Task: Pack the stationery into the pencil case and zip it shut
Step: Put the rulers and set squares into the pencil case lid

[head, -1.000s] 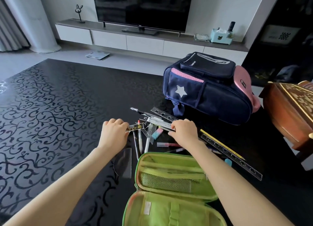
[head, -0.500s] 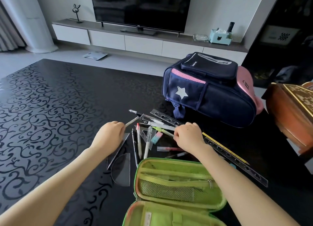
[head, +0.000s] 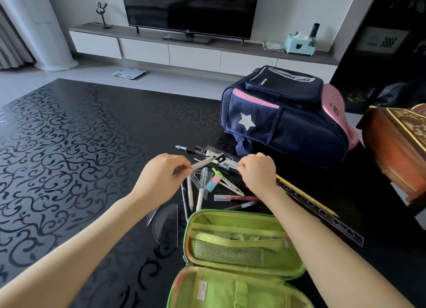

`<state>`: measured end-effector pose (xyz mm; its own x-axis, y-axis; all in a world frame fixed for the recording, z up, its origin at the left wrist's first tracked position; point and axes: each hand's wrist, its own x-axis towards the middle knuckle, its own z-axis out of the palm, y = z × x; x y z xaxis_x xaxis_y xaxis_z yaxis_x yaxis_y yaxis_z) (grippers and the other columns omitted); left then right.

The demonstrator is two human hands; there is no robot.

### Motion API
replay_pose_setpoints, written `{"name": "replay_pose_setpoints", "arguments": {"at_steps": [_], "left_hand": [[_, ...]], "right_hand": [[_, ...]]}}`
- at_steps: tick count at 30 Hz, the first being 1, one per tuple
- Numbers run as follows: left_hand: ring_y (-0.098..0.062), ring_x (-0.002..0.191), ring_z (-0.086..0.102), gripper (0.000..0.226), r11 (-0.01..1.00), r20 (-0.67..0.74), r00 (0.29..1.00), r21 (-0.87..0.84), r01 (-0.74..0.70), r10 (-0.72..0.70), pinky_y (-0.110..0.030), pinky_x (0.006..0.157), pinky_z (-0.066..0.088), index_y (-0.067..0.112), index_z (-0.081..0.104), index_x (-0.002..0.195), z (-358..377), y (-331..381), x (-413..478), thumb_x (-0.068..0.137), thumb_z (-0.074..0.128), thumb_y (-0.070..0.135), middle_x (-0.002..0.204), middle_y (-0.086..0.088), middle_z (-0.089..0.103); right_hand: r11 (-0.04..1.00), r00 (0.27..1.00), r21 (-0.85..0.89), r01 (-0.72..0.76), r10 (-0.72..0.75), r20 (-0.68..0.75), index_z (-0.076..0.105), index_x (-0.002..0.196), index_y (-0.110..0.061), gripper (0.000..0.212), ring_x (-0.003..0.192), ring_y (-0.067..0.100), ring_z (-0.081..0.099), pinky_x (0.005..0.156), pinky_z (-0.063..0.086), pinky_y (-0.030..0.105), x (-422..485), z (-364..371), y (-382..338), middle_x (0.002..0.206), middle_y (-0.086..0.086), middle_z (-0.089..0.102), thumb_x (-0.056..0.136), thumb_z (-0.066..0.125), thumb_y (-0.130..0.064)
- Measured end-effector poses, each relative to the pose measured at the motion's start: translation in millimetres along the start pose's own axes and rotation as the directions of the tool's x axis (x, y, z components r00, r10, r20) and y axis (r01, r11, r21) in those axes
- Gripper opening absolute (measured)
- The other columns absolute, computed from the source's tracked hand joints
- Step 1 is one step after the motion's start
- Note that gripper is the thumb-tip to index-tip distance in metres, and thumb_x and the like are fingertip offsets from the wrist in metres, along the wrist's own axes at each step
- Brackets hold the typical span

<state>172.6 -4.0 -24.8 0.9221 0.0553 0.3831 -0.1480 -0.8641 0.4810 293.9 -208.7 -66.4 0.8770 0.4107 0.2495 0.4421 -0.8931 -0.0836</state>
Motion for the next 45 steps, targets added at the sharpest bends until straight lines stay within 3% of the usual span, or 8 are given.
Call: {"name": "replay_pose_setpoints", "arguments": {"at_steps": [4,9,16,21,27,37,41,45], "left_hand": [[-0.02,0.07,0.058,0.014,0.967,0.03,0.966,-0.004,-0.256,0.256,-0.029,0.066,0.05,0.013,0.07,0.082,10.6,22.3,-24.7,0.085,0.06,0.023,0.074,0.003,0.066],[-0.024,0.068,0.059,0.006,0.868,0.273,0.842,0.045,-0.495,0.466,-0.031,0.062,0.055,0.014,0.069,0.078,45.0,58.5,-44.5,0.08,0.064,0.012,0.073,-0.002,0.064],[-0.024,0.078,0.058,0.01,0.975,0.666,0.745,0.156,-0.158,0.014,-0.031,0.072,0.048,0.015,0.061,0.096,65.7,86.8,-25.3,0.088,0.056,0.013,0.101,-0.004,0.068],[-0.015,0.105,0.06,0.022,0.986,0.829,0.559,0.093,-0.135,-0.002,-0.013,0.086,0.038,0.011,0.069,0.107,62.7,96.3,-15.4,0.089,0.057,0.01,0.114,-0.001,0.068],[-0.025,0.081,0.055,0.03,0.956,0.63,0.777,0.213,-0.204,0.026,-0.045,0.092,0.044,0.011,0.067,0.098,58.5,84.6,-21.1,0.082,0.049,-0.007,0.086,-0.002,0.06],[-0.024,0.101,0.048,0.012,0.673,0.66,0.728,0.455,-0.583,0.185,-0.044,0.097,0.042,0.016,0.067,0.094,73.0,56.9,-39.8,0.088,0.059,0.021,0.098,-0.001,0.062],[-0.019,0.085,0.054,0.005,0.716,0.688,0.711,0.422,-0.556,0.147,-0.031,0.075,0.049,0.017,0.069,0.079,73.5,58.0,-40.4,0.081,0.065,0.014,0.081,0.002,0.064],[-0.019,0.066,0.042,0.019,0.96,0.567,0.823,0.212,-0.185,0.034,-0.027,0.067,0.044,0.012,0.057,0.073,66.9,60.6,-35.6,0.084,0.045,0.002,0.077,-0.007,0.051]], "right_hand": [[0.878,0.97,0.415,-0.239,0.236,0.058,0.073,0.084,-0.014,0.014,0.077,0.025,0.063,0.065,0.043,0.032,-36.4,-38.1,24.0,0.077,0.004,0.07,0.085,0.061,-0.022],[0.792,0.935,0.502,-0.348,0.331,0.127,0.073,0.093,-0.017,0.013,0.07,0.021,0.066,0.067,0.049,0.031,-97.5,-77.7,62.1,0.077,-0.005,0.069,0.086,0.064,-0.024],[0.797,0.938,0.498,-0.341,0.257,0.232,0.072,0.09,-0.023,0.009,0.049,0.008,0.063,0.054,0.049,0.023,-132.6,-89.8,72.9,0.044,-0.018,0.06,0.086,0.064,-0.024],[0.866,0.97,0.467,-0.18,0.076,0.231,0.074,0.095,-0.022,0.013,0.074,0.002,0.062,0.07,0.049,0.029,-127.4,-88.2,49.3,0.083,-0.014,0.068,0.084,0.066,-0.023],[0.949,0.964,0.281,-0.141,0.067,0.258,0.072,0.095,-0.026,0.018,0.055,0.008,0.054,0.054,0.045,0.027,-133.5,-63.9,29.5,0.075,-0.005,0.069,0.092,0.055,-0.024],[0.987,0.975,-0.099,0.129,-0.144,-0.17,0.074,0.065,-0.022,0.019,0.058,0.021,0.056,0.058,0.038,0.03,-165.7,-73.4,65.7,0.056,-0.007,0.062,0.061,0.084,-0.007],[0.936,0.956,-0.283,0.208,-0.256,-0.144,0.07,0.059,-0.017,0.02,0.056,0.022,0.05,0.058,0.04,0.034,-172.0,-76.8,65.7,0.052,-0.004,0.054,0.07,0.067,-0.001],[0.89,0.954,-0.367,0.272,-0.299,-0.016,0.063,0.053,-0.015,0.023,0.058,0.022,0.048,0.061,0.04,0.034,-172.4,-74.7,50.2,0.054,-0.002,0.053,0.058,0.072,0.005]]}}
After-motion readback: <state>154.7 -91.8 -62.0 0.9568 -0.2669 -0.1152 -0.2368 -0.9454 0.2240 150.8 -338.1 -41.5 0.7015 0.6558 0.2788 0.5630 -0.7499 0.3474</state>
